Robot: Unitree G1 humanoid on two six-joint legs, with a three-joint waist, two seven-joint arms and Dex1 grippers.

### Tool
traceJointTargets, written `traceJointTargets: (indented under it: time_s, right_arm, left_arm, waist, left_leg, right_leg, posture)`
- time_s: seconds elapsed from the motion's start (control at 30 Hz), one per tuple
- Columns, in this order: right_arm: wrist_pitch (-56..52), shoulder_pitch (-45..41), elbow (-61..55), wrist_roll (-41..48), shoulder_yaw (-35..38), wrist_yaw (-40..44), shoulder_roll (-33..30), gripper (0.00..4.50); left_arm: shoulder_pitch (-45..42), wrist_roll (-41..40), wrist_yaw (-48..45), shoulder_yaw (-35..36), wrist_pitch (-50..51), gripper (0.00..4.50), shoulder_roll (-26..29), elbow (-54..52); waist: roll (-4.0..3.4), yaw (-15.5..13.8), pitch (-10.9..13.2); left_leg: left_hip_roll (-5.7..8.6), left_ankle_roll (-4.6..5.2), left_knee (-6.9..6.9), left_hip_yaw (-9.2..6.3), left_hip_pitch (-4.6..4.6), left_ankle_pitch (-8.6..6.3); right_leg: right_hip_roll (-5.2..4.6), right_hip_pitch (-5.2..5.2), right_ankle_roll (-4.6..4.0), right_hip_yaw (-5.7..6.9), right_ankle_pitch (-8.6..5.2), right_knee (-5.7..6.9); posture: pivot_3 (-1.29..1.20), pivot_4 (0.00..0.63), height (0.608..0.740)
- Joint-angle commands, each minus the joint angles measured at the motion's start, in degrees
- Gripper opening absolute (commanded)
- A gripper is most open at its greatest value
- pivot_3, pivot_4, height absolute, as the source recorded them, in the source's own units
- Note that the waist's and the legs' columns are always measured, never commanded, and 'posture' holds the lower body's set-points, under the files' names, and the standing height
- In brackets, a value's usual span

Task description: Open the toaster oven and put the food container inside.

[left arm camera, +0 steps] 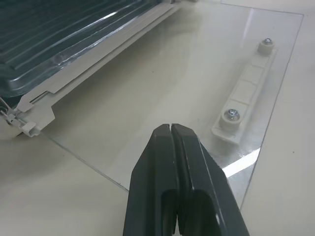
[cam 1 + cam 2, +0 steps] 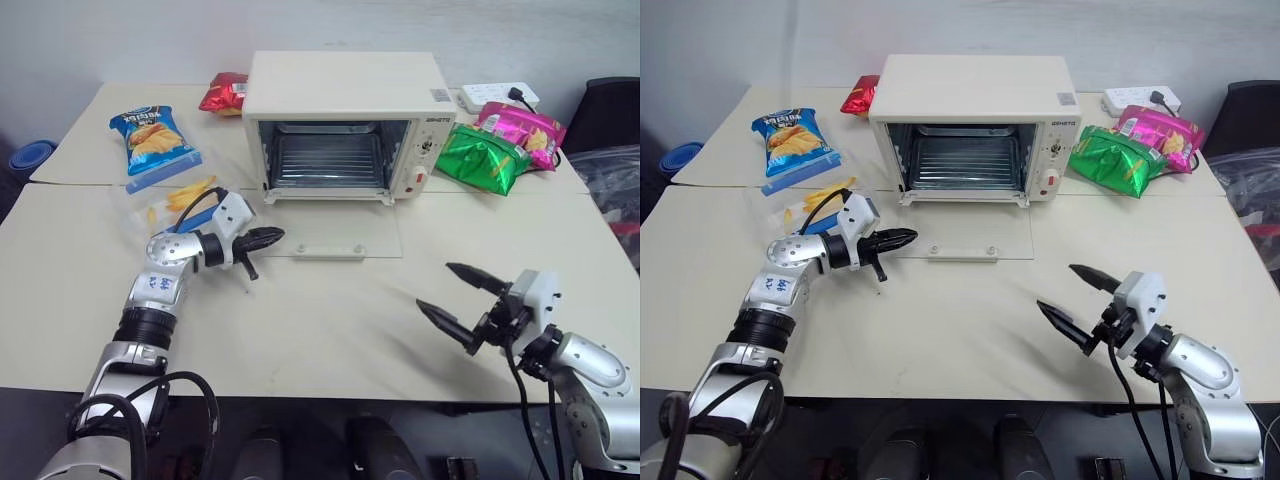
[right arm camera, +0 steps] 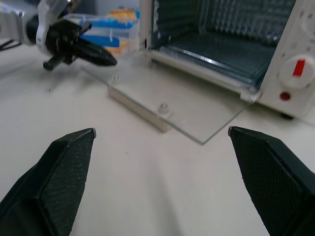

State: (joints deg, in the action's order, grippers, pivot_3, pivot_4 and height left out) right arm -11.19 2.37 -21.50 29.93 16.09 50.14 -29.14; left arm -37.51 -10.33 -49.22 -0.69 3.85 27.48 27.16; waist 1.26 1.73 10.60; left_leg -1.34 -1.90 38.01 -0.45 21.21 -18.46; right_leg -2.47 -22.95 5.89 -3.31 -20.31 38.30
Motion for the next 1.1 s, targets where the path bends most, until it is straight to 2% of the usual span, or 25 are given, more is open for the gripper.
traceJointTargets:
  time_s: [0.03, 0.13, 0.27, 0.37, 0.43, 0.47, 0.53, 0.6, 0.7, 0.8, 0.93, 1.03, 1.1]
  right_arm:
    - [3.3, -4.9, -0.6, 2.5, -0.6, -1.4, 2.3, 4.50]
    - [8.0, -7.5, 1.1, -0.2, -3.2, 0.9, 3.1, 4.50]
    - [16.1, -10.9, 4.4, -3.0, -7.5, 3.4, 5.6, 4.50]
    - [20.4, -13.1, 6.3, -4.3, -11.4, 6.1, 6.7, 4.50]
    - [21.9, -14.4, 7.4, -4.4, -13.2, 7.0, 7.3, 4.50]
    - [22.3, -14.8, 7.7, -4.5, -13.8, 7.3, 7.5, 4.50]
    - [22.9, -15.4, 8.3, -4.5, -14.5, 7.3, 7.7, 4.50]
    - [23.0, -15.6, 8.7, -4.5, -14.8, 7.4, 7.3, 4.50]
    - [22.6, -15.5, 9.1, -4.4, -14.7, 6.6, 6.7, 4.50]
    - [21.8, -15.4, 9.0, -4.6, -14.9, 6.4, 5.8, 4.50]
    - [21.4, -15.4, 9.2, -5.0, -15.1, 5.7, 5.2, 4.50]
    - [21.2, -15.2, 9.0, -5.2, -15.1, 5.3, 4.9, 4.50]
    - [20.7, -14.6, 8.4, -5.3, -15.0, 4.3, 5.0, 4.50]
  left_arm:
    - [5.5, -8.9, 4.2, 10.9, 2.8, 0.87, 0.4, -10.4]
    - [13.0, -19.7, 4.4, 21.3, 9.6, 1.74, 3.1, -22.1]
    - [30.1, -28.4, 9.8, 39.0, 22.5, 2.92, 8.9, -32.8]
    - [39.3, -29.7, 14.9, 51.7, 24.4, 3.76, 10.0, -30.0]
    - [43.4, -28.0, 16.0, 55.9, 22.4, 4.39, 10.5, -25.9]
    - [45.1, -26.9, 15.4, 56.6, 20.6, 4.48, 10.6, -24.9]
    - [46.7, -26.3, 14.4, 56.4, 19.0, 4.48, 10.8, -24.7]
    - [44.5, -27.0, 17.4, 55.2, 20.6, 4.48, 11.3, -26.2]
    - [36.6, -28.6, 22.6, 50.5, 28.1, 4.48, 14.0, -26.6]
    - [25.6, -29.7, 22.9, 40.5, 39.8, 4.48, 19.4, -24.7]
    - [10.5, -25.7, 30.6, 32.6, 50.3, 4.48, 22.1, -16.3]
    - [5.7, -16.7, 30.2, 20.9, 49.8, 4.48, 26.4, -11.7]
    - [-1.5, -13.5, 34.7, 18.1, 52.1, 4.48, 25.2, -5.4]
  waist:
    - [0.00, 0.3, 0.0]
    - [0.02, 0.3, 0.0]
    - [-0.01, 1.0, 0.0]
    - [0.00, 1.4, 0.0]
    - [0.05, 1.3, 0.0]
    - [0.05, 1.1, 0.0]
    - [0.05, 0.3, 0.0]
    - [0.10, -0.6, 0.0]
    - [0.16, -1.9, -0.1]
    - [0.20, -2.0, -0.1]
    - [0.16, -0.7, -0.1]
    - [0.15, 0.7, -0.1]
    - [0.16, 1.2, -0.1]
  left_leg:
    - [-0.06, -0.02, 0.01, 0.01, 0.01, -0.01]
    - [-0.21, -0.18, 0.01, 0.00, 0.17, 0.01]
    - [-0.30, -0.28, -0.05, 0.05, 0.22, -0.08]
    - [-0.27, -0.09, -0.08, 0.10, 0.15, -0.19]
    - [-0.27, -0.07, -0.04, 0.03, 0.11, -0.19]
    - [-0.26, -0.07, -0.03, -0.02, 0.03, -0.19]
    - [-0.22, -0.07, -0.03, -0.26, -0.10, -0.20]
    - [-0.19, -0.07, -0.04, -0.55, -0.11, -0.22]
    - [-0.06, -0.08, -0.04, -0.79, -0.06, -0.21]
    - [0.14, -0.07, -0.05, -1.07, 0.05, -0.13]
    - [0.38, -0.04, -0.15, -1.10, 0.09, -0.08]
    - [0.47, -0.26, -0.34, -0.96, -0.01, 0.07]
    - [0.54, -0.28, -0.50, -0.93, -0.07, 0.08]
  right_leg:
    - [0.01, -0.02, 0.00, -0.02, 0.00, -0.01]
    - [0.01, -0.25, -0.05, -0.13, -0.02, 0.01]
    - [0.00, -0.39, -0.23, -0.09, -0.11, 0.06]
    - [-0.08, -0.35, -0.26, -0.10, -0.12, 0.04]
    - [-0.08, -0.28, -0.26, -0.04, -0.12, 0.04]
    - [-0.09, -0.15, -0.27, 0.02, -0.12, 0.02]
    - [-0.19, 0.18, -0.32, 0.22, -0.12, -0.22]
    - [-0.29, 0.43, -0.39, 0.50, -0.08, -0.47]
    - [-0.55, 0.55, -0.47, 0.86, -0.04, -0.54]
    - [-0.73, 0.57, -0.47, 1.14, -0.04, -0.51]
    - [-0.87, 0.47, -0.44, 1.35, -0.03, -0.47]
    - [-0.81, 0.28, -0.42, 1.43, -0.03, -0.28]
    - [-0.72, 0.13, -0.38, 1.42, 0.00, -0.28]
  posture:
    - [0.00, 0.150, 0.740]
    - [0.00, 0.150, 0.740]
    - [0.00, 0.150, 0.740]
    - [0.00, 0.150, 0.740]
    - [0.00, 0.150, 0.740]
    - [0.00, 0.150, 0.740]
    - [0.00, 0.150, 0.740]
    - [0.00, 0.150, 0.740]
    - [0.00, 0.150, 0.740]
    - [0.00, 0.150, 0.740]
    - [0.00, 0.150, 0.740]
    - [0.00, 0.150, 0.740]
    - [0.00, 0.150, 0.740]
